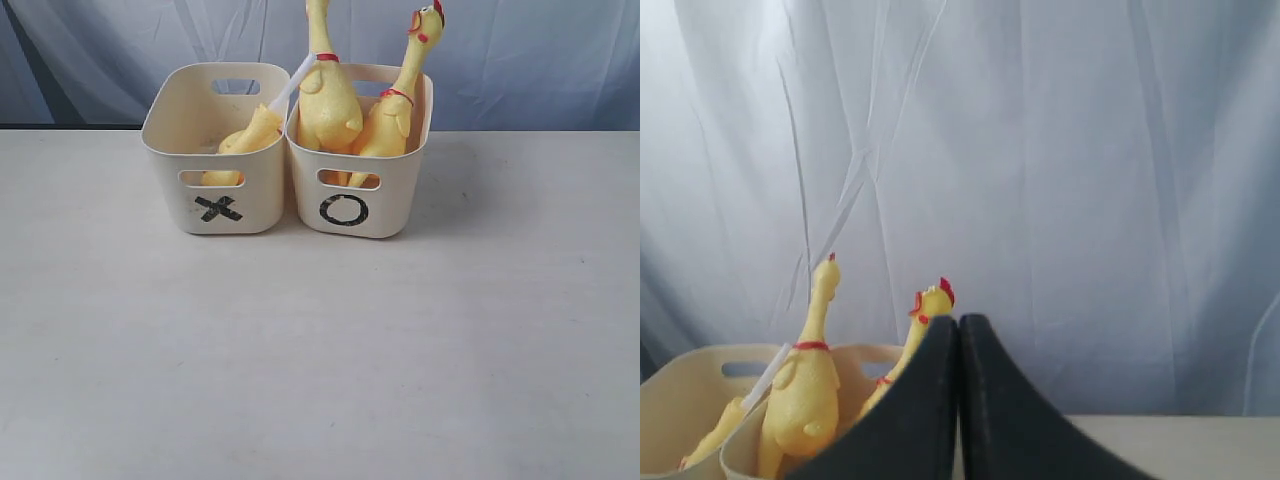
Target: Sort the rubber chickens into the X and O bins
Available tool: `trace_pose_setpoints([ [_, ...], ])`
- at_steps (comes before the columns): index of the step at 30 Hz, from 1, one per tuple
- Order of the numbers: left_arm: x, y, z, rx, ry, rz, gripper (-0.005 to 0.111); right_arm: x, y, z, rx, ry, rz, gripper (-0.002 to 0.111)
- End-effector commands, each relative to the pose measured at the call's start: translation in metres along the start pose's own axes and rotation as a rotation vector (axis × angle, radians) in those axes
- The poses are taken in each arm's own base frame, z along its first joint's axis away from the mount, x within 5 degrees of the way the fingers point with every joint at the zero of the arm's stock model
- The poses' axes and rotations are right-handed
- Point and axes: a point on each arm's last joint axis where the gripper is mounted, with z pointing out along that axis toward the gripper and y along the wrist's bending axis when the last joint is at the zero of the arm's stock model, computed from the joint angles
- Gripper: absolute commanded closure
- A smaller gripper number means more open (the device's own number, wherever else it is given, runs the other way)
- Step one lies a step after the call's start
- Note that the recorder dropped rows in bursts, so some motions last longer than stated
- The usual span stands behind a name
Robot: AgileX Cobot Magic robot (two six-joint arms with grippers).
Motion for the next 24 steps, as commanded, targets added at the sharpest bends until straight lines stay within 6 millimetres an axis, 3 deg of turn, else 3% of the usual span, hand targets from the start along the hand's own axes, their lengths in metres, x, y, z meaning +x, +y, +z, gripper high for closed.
trace_pose_setpoints([
  [1, 0.002, 0.003, -0.004, -0.096, -0.01, -0.007, 0.107, -0.009, -0.009, -0.041, 0.066, -0.143, 0.013, 0.108],
  [12, 0.002, 0.004, -0.005, -0.143, -0.004, -0.012, 0.107, -0.01, -0.011, -0.131, 0.15, -0.457, 0.022, 0.108],
  [24, 0.002, 0.004, -0.005, -0.145, -0.003, -0.013, 0.107, -0.012, -0.011, -0.134, 0.15, -0.471, 0.022, 0.108],
])
